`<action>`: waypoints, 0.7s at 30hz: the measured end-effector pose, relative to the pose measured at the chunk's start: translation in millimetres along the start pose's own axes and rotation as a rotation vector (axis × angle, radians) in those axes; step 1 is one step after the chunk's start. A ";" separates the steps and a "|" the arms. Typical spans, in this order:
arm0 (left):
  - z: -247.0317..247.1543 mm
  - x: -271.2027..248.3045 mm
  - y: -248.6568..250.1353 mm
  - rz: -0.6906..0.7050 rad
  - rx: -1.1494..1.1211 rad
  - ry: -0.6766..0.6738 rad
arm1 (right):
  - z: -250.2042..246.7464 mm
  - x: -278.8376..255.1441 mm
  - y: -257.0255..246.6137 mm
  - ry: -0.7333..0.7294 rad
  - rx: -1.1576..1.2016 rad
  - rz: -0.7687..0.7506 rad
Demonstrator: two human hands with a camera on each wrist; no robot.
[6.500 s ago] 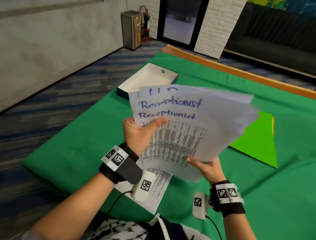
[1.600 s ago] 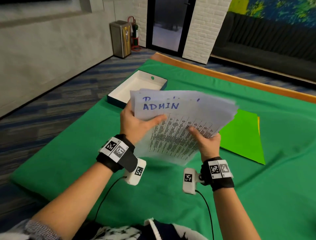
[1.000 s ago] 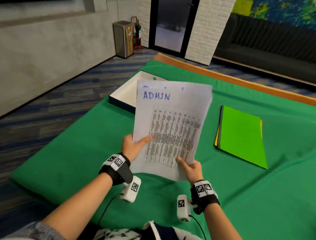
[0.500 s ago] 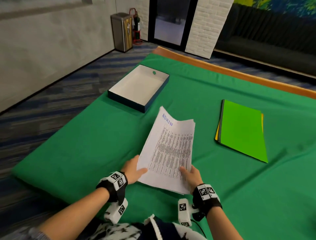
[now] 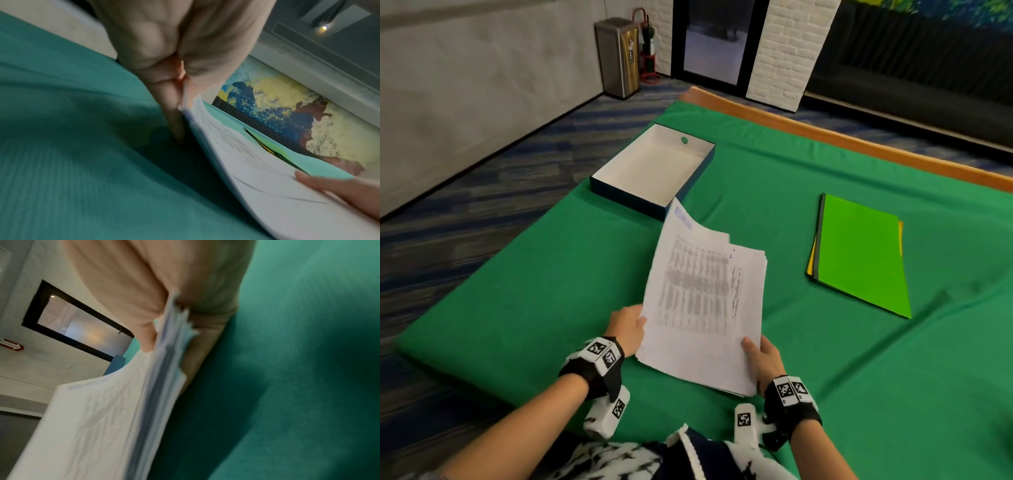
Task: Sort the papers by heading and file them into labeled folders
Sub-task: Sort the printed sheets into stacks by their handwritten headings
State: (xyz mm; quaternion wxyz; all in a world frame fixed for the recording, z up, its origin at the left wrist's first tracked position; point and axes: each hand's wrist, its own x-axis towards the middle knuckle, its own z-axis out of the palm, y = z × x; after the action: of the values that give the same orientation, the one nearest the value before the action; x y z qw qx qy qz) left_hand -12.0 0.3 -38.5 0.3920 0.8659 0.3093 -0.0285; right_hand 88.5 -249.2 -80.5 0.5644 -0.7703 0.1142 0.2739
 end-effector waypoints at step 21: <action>-41.0 12.3 -38.4 -0.135 -0.069 0.341 | -4.4 3.7 4.5 0.075 -0.015 -0.076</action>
State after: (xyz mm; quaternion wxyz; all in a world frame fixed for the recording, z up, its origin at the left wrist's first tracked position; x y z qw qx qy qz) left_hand -31.5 54.3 -39.1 0.3606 0.8216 0.4293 0.1030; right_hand 90.7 -254.3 -85.2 0.5641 -0.7880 0.1038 0.2240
